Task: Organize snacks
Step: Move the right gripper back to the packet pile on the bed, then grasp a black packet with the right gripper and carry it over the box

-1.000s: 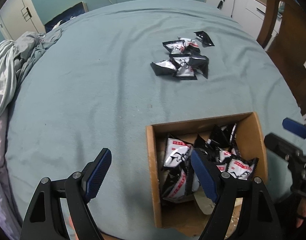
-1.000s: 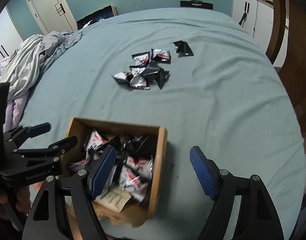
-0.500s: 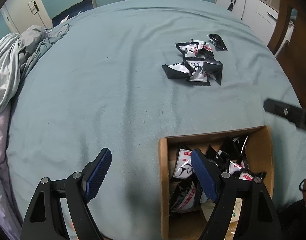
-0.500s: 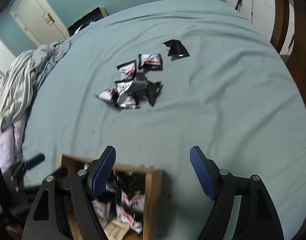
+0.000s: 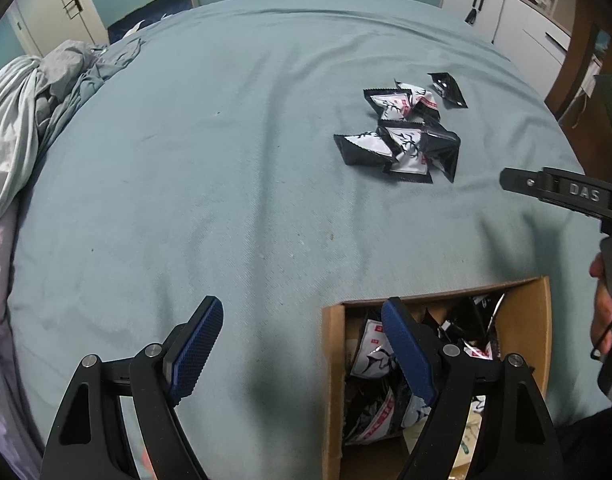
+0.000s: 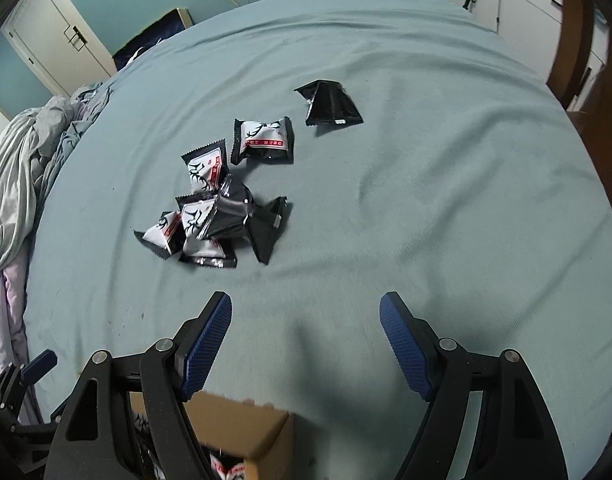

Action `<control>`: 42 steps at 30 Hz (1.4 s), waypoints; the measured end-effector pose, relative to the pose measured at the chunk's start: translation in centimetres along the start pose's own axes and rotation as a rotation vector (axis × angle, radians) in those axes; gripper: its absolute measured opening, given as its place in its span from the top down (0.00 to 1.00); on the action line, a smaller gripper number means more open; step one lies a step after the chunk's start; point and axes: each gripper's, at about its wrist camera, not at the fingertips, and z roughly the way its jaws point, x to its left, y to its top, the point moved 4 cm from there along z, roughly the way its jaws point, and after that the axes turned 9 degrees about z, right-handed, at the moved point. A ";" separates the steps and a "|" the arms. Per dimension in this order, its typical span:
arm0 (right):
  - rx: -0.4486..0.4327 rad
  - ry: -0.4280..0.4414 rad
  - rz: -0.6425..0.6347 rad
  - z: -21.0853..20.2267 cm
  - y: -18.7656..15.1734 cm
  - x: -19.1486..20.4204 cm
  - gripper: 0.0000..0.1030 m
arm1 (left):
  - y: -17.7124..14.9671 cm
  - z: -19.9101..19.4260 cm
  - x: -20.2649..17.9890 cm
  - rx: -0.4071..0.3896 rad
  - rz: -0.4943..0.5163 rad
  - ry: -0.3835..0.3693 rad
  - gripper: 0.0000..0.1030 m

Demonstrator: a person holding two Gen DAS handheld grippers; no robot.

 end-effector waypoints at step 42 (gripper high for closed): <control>-0.039 0.129 -0.030 2.5 3.0 2.5 0.68 | 1.1 0.8 1.6 -0.023 -0.075 -0.030 0.19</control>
